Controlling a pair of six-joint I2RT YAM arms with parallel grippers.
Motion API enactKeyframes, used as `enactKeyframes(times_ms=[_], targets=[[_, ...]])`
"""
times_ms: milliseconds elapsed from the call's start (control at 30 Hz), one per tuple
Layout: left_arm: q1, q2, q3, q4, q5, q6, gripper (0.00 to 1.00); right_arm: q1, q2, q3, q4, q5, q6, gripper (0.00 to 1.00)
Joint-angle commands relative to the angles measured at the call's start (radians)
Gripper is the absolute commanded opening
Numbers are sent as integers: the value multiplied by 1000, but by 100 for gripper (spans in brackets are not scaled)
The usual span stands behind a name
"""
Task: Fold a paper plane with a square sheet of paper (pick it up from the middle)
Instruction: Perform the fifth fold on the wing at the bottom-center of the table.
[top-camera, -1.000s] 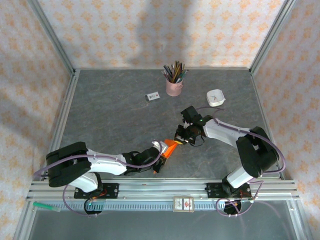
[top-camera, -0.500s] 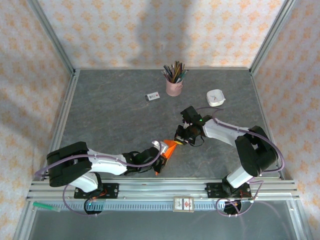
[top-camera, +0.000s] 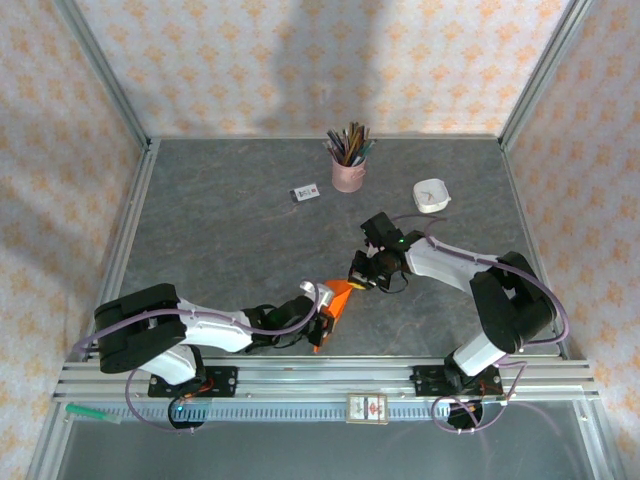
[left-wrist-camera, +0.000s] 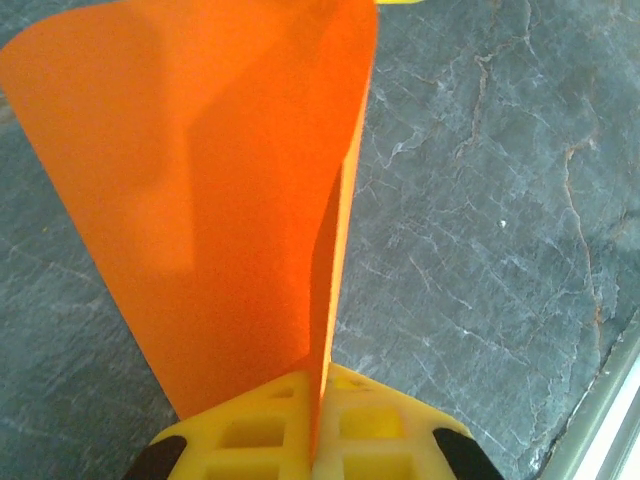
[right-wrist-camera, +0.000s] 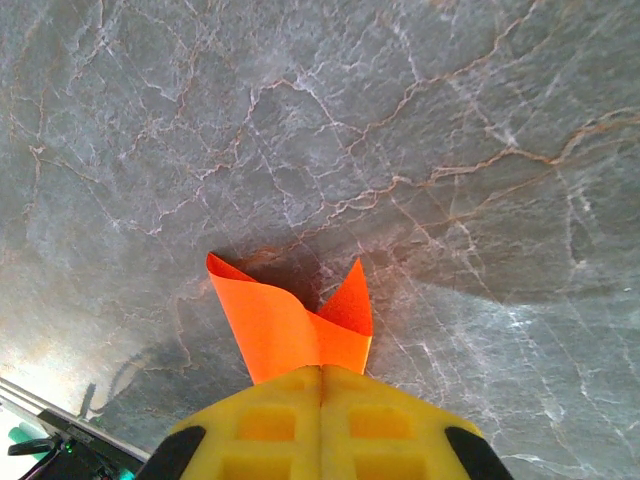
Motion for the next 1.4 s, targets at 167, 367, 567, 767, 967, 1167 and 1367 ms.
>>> enactKeyframes(times_ms=[167,367,567,767,967,1167,1367], targets=[[-2,-26,-26,-2,-24,-40,14,1,-17,-24,26,25,11,0],[-2,-41,-8,-26,-18,-26,20,1,-18,-36,42,17,22,0],[-2,-42,5,-37,-20,-21,24,1,-21,-46,45,15,25,0],[-2,-66,8,-43,-20,-25,25,1,-23,-47,44,16,24,0],[-2,-65,7,-47,-20,-25,15,1,-23,-48,45,17,24,0],[-2,-63,6,-46,-26,-28,8,1,-30,-61,55,17,33,0],[-2,-69,5,-37,-23,-39,18,3,-35,-67,65,17,41,0]])
